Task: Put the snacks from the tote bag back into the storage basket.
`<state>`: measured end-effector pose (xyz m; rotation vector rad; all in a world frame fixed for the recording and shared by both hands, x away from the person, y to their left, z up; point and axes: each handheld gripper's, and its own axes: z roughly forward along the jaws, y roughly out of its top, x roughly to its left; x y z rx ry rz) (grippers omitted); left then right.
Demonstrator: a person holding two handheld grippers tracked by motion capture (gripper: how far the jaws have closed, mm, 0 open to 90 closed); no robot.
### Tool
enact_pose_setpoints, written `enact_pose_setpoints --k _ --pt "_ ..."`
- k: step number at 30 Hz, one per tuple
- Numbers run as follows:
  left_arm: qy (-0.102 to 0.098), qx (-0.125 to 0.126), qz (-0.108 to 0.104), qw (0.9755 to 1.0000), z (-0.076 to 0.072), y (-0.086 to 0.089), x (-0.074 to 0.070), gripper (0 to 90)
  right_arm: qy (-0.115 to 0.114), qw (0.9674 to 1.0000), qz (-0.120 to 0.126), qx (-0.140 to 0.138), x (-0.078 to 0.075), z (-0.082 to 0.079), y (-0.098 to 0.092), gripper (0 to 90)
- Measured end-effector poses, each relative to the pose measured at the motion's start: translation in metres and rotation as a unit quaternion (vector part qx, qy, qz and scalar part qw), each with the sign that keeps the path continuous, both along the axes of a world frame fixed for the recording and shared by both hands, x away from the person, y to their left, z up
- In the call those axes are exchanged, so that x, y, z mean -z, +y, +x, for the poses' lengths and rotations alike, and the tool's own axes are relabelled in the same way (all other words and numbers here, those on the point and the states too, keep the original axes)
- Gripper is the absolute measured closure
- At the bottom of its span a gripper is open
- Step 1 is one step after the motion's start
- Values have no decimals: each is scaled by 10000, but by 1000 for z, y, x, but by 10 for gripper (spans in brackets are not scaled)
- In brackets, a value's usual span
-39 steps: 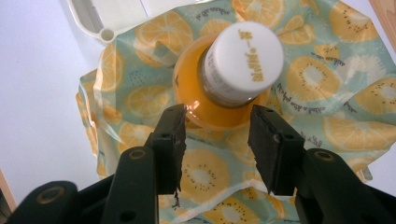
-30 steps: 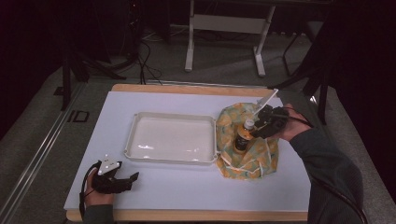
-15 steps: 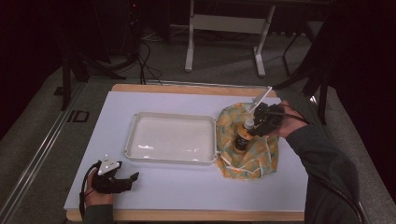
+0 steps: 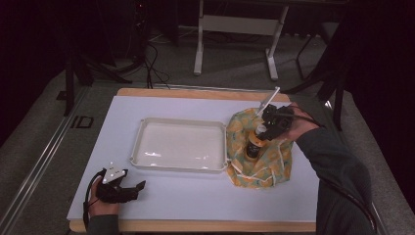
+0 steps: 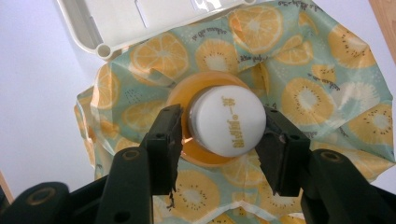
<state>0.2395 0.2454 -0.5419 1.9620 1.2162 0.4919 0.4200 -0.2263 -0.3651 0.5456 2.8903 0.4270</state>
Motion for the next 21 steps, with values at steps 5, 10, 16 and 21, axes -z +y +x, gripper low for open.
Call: enact_pose_setpoints --k 5,10,16,21 --pt "2 2 0 10000 0 0 0 187 79 10000 -25 51 -1 2 2 536" --pt "-5 6 3 10000 0 0 0 187 183 9997 -147 49 -1 6 7 541" --pt "-5 7 -1 10000 0 0 0 187 326 9994 -95 118 -3 9 5 565" --pt "-9 9 8 10000 0 0 0 187 408 9989 -156 163 -4 11 6 578"
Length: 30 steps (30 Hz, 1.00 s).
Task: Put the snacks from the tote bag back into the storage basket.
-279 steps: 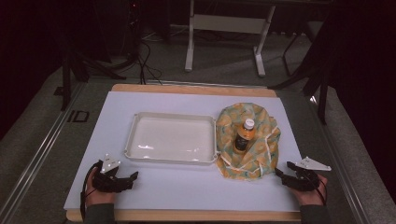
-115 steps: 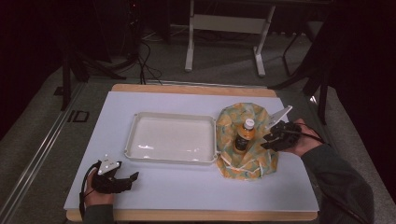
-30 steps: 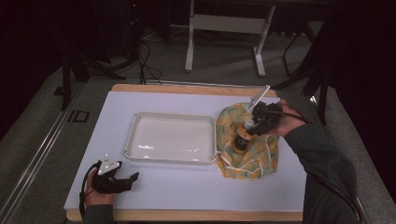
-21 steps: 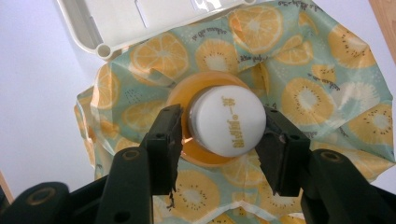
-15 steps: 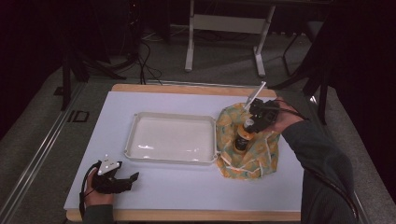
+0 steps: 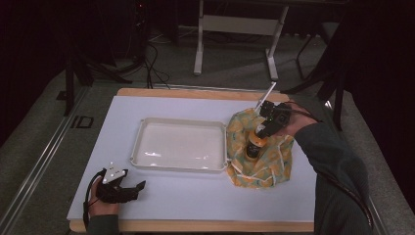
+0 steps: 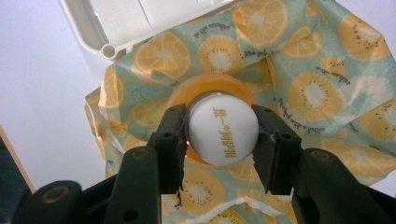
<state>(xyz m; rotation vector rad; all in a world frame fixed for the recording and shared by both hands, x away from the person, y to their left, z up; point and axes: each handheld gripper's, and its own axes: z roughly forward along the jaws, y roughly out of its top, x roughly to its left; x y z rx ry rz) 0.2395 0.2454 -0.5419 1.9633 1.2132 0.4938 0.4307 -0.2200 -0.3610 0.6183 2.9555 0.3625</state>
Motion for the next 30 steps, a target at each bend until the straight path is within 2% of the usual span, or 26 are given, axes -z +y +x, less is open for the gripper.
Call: enact_pose_setpoints --k 11,18,30 --pt "9 5 -6 10000 0 0 0 187 83 9994 -331 -44 -2 2 8 584" --pt "9 9 14 10000 0 0 0 187 94 9994 -317 -96 -2 5 8 585" --pt "5 11 8 10000 0 0 0 187 67 9988 -449 -203 -3 4 12 587"
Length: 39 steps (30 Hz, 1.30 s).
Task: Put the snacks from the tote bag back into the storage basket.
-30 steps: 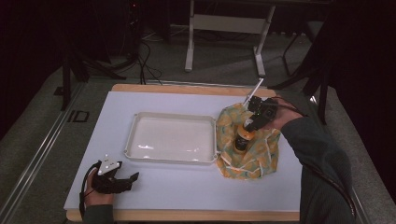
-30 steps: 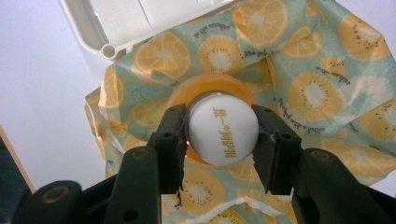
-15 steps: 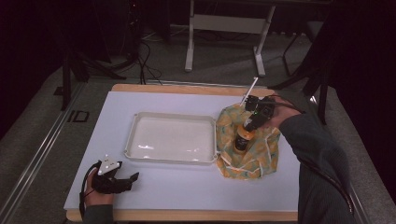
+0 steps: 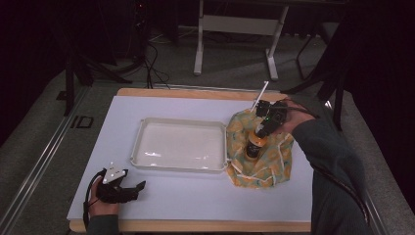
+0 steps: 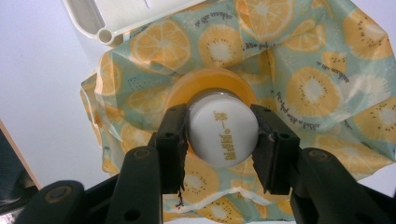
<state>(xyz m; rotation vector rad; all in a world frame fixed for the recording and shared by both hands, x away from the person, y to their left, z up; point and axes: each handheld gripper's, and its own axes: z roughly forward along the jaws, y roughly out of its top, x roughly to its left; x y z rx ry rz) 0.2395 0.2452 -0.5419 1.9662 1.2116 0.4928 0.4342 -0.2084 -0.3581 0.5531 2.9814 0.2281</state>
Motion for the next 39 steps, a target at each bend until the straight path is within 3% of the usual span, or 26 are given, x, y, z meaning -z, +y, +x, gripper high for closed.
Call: enact_pose_setpoints --k 6,20,39 --pt "0 7 6 10000 0 0 0 187 17 10000 81 -49 0 -2 0 587" --pt "2 22 4 10000 0 0 0 187 -29 9999 -86 -140 -2 -5 0 588" --pt "-16 27 16 10000 0 0 0 188 -119 9998 -104 -111 -12 -7 0 588"
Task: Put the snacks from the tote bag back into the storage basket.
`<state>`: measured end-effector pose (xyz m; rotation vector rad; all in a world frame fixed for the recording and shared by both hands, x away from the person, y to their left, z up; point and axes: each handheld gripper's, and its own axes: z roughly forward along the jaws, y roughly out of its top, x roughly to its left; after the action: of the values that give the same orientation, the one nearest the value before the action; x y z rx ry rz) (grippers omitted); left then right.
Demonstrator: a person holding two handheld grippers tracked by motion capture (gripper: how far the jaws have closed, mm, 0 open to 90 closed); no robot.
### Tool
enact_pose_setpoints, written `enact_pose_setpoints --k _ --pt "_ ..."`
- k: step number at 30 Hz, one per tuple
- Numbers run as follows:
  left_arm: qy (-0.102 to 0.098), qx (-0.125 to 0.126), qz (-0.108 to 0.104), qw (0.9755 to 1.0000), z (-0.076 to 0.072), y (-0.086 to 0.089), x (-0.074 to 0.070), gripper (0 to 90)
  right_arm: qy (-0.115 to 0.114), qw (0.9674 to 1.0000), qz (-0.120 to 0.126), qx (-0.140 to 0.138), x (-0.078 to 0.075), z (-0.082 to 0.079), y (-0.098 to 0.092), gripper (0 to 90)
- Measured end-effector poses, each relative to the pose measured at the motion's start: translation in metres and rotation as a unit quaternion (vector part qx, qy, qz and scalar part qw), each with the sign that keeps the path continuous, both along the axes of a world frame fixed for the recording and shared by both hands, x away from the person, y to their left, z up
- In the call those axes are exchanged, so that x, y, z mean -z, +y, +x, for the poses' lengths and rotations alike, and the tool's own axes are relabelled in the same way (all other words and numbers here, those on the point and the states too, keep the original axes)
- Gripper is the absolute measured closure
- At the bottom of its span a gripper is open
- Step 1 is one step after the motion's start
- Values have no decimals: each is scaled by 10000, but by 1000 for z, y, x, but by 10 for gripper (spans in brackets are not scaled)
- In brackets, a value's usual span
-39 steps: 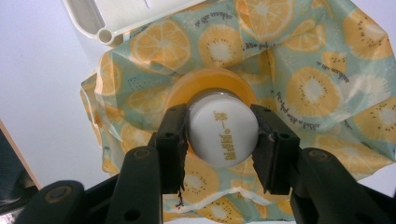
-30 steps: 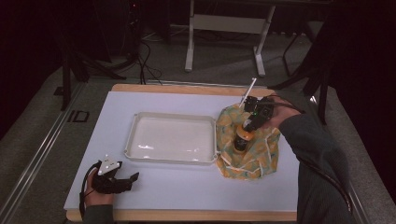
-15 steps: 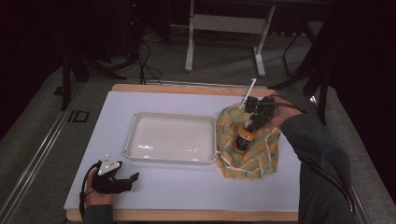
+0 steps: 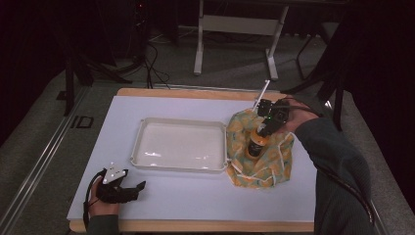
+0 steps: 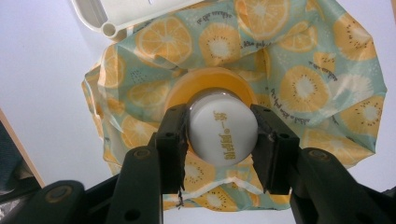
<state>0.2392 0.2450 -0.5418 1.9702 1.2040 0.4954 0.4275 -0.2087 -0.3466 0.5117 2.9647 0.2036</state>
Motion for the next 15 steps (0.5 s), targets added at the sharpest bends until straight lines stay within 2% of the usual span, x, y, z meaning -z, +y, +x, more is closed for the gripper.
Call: enact_pose_setpoints --k 4,15 --pt "-14 0 4 10000 0 0 0 189 1 10000 89 0 -2 0 0 588" --pt "-31 7 -7 10000 -1 0 0 190 -84 9999 96 -35 -10 0 2 588"
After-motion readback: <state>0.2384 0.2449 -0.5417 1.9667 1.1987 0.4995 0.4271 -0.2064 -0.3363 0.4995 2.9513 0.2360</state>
